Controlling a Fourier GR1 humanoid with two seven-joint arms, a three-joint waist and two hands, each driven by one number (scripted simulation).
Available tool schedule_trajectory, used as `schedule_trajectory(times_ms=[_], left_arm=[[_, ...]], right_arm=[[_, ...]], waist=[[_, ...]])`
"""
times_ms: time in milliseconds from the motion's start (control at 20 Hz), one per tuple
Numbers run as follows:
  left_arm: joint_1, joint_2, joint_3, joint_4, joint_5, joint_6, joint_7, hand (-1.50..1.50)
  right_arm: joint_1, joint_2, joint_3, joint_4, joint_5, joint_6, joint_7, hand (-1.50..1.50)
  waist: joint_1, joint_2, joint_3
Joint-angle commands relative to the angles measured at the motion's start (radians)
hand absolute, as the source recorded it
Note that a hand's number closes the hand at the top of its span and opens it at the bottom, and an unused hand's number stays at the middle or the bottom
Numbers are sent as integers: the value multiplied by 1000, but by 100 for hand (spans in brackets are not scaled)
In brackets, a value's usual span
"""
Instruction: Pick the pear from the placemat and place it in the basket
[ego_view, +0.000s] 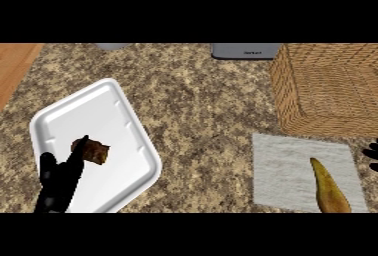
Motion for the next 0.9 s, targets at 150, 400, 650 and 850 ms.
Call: schedule_trajectory(times_ms=[150, 400, 650, 850], left_arm=[[37, -6, -2, 26, 17, -36, 40, 0], [-5, -20, 13, 109, 11, -46, 2, 0], [5, -41, 7, 118, -11, -32, -13, 0], [-5, -21, 19, 60, 2, -48, 51, 0]], right_arm=[[-76, 108, 100, 93, 113, -8, -27, -150], [-98, 160, 126, 166, 174, -49, -81, -150], [-113, 225, 145, 192, 221, -82, -76, -150], [-195, 272, 159, 244, 238, -41, -67, -150]], waist=[[4, 10, -12], [-7, 10, -13], [-12, 9, -13], [-6, 9, -13]])
